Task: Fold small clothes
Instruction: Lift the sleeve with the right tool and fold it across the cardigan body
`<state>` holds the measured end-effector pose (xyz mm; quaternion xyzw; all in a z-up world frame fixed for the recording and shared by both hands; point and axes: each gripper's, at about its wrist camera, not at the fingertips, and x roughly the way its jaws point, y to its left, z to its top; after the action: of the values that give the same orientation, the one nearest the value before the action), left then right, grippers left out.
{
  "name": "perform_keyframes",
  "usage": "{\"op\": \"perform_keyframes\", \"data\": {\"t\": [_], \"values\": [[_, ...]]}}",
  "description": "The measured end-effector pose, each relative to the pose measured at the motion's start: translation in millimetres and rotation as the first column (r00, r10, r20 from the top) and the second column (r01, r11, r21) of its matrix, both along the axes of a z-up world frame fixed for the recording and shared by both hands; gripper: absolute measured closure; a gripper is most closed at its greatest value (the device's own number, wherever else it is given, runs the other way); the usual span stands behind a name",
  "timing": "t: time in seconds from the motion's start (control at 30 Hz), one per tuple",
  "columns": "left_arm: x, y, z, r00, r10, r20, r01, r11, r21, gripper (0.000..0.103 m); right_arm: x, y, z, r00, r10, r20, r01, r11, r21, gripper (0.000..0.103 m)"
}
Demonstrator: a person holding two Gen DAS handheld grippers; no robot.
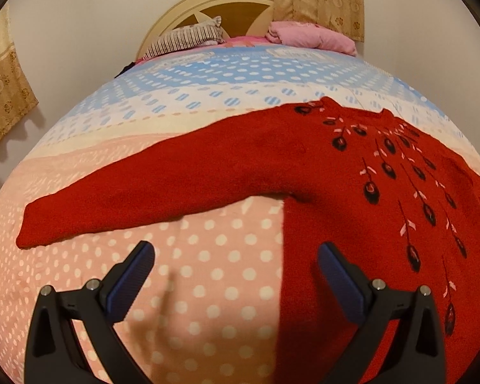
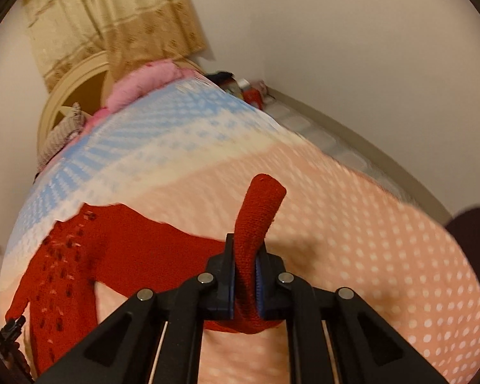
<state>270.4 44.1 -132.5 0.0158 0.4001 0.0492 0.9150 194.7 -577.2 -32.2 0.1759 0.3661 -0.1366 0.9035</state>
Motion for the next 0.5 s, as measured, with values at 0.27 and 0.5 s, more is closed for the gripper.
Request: {"op": "perform_keyframes", "data": {"t": [0.27,0.5], "values": [[-4,18,-6,1.0,0.016,-0.005,-0.016,1.0,-0.024,0.0,36,77,75,0.987,0.137,0.085,-0.129,0.988,-0.086,0.094],[-9,34,-10,0.999,0.034,-0.001,-0.034,0.998,-0.055,0.0,70,156,124,0.957,0.267,0.118,-0.245,0.954,-0.173,0.094]]}}
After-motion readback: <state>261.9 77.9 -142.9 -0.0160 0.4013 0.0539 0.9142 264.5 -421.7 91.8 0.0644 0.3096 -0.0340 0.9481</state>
